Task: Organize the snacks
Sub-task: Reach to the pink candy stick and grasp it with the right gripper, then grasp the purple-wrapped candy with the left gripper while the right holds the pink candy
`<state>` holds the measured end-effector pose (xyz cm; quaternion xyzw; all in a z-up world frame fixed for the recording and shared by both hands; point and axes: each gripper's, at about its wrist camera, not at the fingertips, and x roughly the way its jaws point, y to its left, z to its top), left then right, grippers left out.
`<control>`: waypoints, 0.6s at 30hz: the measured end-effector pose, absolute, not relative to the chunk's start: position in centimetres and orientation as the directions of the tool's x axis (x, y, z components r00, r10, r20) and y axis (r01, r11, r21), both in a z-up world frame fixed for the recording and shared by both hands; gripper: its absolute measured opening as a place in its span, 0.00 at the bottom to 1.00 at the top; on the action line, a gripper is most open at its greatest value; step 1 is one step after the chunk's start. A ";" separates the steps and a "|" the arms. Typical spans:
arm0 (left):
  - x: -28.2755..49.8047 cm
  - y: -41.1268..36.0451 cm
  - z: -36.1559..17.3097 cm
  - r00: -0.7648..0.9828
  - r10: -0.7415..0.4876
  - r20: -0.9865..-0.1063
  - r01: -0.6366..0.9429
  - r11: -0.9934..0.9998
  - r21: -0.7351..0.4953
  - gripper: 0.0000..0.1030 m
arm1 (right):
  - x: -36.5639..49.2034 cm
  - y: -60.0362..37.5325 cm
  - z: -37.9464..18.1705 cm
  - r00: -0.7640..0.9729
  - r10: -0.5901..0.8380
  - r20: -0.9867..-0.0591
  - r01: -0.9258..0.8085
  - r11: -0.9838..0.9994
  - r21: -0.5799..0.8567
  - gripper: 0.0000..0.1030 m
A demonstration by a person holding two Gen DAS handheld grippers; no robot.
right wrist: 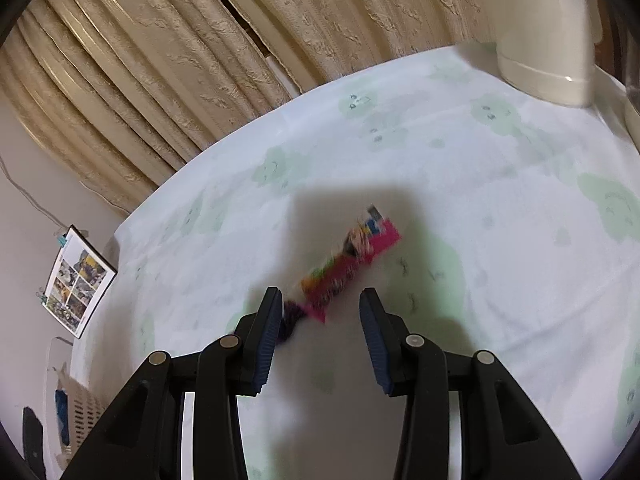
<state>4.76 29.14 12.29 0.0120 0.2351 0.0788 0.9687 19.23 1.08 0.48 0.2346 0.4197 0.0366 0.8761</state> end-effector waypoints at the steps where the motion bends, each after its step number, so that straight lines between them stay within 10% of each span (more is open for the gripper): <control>1: 4.8 29.1 12.3 0.877 0.158 -0.454 -0.145 0.987 0.062 0.83 | 19.6 1.1 0.5 0.644 0.258 -0.720 0.132 0.889 0.437 0.38; 14: 4.8 27.9 11.8 0.875 0.149 -0.461 -0.120 0.989 0.092 0.83 | 21.6 2.2 0.7 0.638 0.146 -0.756 0.126 0.949 0.290 0.35; 18: 5.0 27.8 11.6 0.869 0.142 -0.473 -0.113 0.990 0.090 0.83 | 21.4 2.6 0.6 0.637 0.071 -0.768 0.122 0.974 0.192 0.16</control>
